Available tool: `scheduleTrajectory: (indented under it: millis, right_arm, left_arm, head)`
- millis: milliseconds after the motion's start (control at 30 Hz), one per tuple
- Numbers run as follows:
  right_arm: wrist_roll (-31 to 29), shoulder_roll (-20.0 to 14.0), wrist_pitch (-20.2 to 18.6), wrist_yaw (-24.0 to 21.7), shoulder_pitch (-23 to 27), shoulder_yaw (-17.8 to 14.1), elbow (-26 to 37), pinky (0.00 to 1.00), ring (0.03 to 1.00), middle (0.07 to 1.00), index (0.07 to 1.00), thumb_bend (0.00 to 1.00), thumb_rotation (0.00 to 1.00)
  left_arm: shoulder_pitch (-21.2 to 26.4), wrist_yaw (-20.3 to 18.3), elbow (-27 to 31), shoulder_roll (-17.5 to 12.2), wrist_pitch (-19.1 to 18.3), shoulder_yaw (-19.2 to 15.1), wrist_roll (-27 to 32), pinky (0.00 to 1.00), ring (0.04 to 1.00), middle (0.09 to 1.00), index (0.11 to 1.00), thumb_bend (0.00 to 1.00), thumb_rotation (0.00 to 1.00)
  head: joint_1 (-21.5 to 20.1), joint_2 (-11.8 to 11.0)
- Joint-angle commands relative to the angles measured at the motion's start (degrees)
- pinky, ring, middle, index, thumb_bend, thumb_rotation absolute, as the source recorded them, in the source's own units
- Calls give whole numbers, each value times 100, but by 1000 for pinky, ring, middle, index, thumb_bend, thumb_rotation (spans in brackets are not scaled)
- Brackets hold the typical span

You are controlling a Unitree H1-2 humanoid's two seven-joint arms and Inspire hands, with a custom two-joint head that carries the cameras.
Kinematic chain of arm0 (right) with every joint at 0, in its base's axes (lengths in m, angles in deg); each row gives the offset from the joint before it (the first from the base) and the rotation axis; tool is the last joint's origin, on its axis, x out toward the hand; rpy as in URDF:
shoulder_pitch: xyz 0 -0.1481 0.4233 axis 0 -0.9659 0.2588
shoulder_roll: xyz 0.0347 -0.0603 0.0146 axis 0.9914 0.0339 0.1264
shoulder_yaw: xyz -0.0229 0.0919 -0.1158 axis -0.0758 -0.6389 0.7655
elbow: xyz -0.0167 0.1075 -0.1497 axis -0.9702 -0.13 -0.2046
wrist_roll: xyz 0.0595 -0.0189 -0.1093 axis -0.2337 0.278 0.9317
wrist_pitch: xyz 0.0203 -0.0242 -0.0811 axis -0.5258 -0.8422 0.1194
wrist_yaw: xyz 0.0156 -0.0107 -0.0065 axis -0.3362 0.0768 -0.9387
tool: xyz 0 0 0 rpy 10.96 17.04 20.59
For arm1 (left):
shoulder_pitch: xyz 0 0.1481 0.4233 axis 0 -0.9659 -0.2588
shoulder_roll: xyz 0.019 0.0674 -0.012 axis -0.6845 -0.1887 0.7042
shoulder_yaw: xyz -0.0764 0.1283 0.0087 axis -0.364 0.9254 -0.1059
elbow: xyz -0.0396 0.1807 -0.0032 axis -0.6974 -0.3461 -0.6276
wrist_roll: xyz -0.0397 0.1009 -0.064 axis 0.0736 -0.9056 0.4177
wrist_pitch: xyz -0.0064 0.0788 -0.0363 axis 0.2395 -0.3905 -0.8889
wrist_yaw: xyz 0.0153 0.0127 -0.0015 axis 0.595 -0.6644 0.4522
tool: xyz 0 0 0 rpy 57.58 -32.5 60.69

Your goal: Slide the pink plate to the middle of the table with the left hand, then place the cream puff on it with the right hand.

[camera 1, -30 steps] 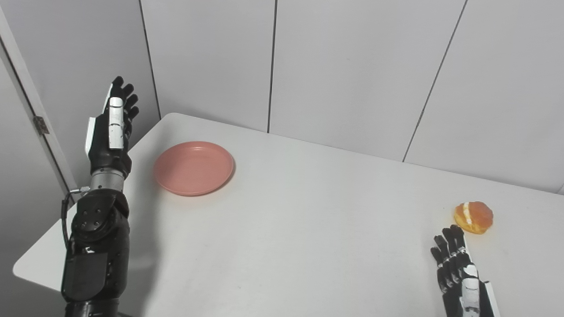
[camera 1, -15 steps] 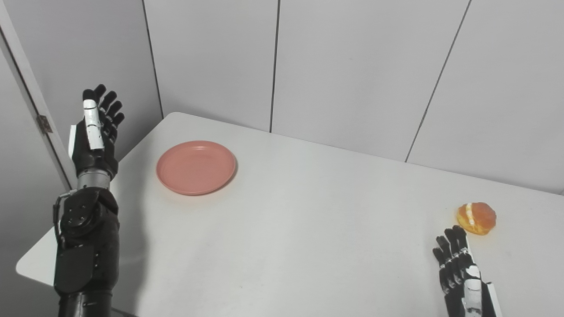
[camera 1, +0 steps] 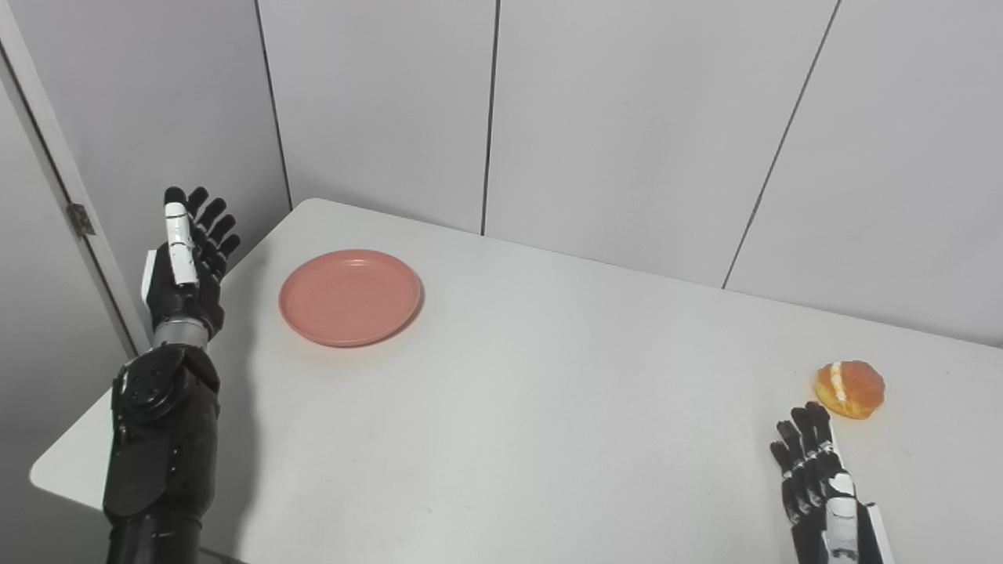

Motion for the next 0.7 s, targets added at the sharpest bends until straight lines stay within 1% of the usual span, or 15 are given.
scheduleTrajectory:
  millis: [0, 133, 267, 400, 567, 667]
  right_arm:
    - [-26, -195, -119, -60, -77, -152, -506, 1000, 991, 1000, 1000, 554, 1000]
    - [-29, -195, -160, -52, -93, -149, -459, 1000, 992, 1000, 1000, 542, 1000]
    - [-30, -198, -150, -55, -88, -155, -473, 1000, 993, 1000, 1000, 549, 1000]
    - [-30, -206, -115, -65, -87, -159, -497, 1000, 992, 1000, 1000, 547, 1000]
    - [-20, -215, -70, -69, -89, -165, -517, 1000, 988, 1000, 1000, 536, 1000]
    - [-31, -225, -59, -83, -89, -167, -531, 1000, 987, 1000, 1000, 541, 1000]
  left_arm:
    - [320, -73, 30, -165, 63, 28, 49, 912, 907, 909, 893, 533, 1000]
    - [371, -39, -151, -173, 94, 57, 42, 917, 913, 909, 896, 527, 1000]
    - [412, -89, -348, -181, 155, 61, 73, 914, 918, 914, 903, 528, 1000]
    - [452, -127, -578, -181, 206, 39, 115, 937, 919, 912, 901, 508, 1000]
    - [508, -145, -812, -177, 151, -9, 238, 948, 927, 920, 907, 522, 1000]
    - [536, -163, -1011, -183, 245, -27, 292, 953, 931, 923, 915, 523, 1000]
  head:
    - [1, 7]
    - [-1, 9]
    - [3, 11]
    - [5, 20]
    - [6, 30]
    - [14, 33]
